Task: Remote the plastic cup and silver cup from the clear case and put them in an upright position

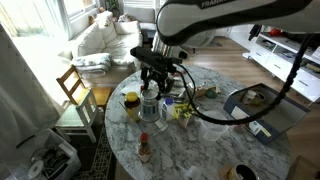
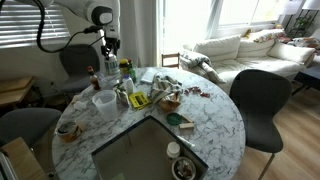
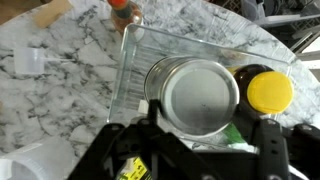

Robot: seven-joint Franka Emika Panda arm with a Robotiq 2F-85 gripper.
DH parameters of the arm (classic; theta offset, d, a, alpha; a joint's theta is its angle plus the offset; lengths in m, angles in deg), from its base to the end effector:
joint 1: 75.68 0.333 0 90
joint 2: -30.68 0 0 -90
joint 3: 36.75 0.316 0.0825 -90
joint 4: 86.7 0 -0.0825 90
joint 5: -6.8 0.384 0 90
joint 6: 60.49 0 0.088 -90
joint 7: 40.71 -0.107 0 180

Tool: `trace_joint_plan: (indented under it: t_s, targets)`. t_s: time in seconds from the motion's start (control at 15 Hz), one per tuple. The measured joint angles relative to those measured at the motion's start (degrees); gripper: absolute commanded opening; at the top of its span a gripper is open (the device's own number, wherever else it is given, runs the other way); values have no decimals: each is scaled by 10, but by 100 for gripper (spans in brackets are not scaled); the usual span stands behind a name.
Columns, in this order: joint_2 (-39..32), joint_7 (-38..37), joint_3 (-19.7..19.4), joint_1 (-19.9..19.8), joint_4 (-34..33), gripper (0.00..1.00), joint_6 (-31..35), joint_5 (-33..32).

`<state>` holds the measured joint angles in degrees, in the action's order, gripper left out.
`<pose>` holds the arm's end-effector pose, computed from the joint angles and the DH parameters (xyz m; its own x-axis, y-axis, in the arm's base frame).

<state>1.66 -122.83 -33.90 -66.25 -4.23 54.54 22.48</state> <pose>0.6899 0.1604 0.4068 0.2363 -0.9346 -0.2659 -0.9715 -0.2223 -0.0821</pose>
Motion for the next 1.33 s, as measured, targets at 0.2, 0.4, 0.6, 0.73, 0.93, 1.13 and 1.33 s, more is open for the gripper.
trace_joint_plan:
  t_s: [0.2,0.4,0.6,0.73,0.93,1.13,1.33]
  targets:
    - [70,12,-1,-13,34,49,-66,0]
    - [149,12,-11,-24,81,49,-145,-25]
    - [220,-12,-20,-30,129,49,-226,-91]
    - [253,-40,-21,-33,161,49,-259,-138]
    - [271,-99,-21,-35,205,49,-261,-209]
    - [269,-176,-21,-38,242,49,-233,-268]
    - [269,-259,-21,-46,264,74,-195,-299]
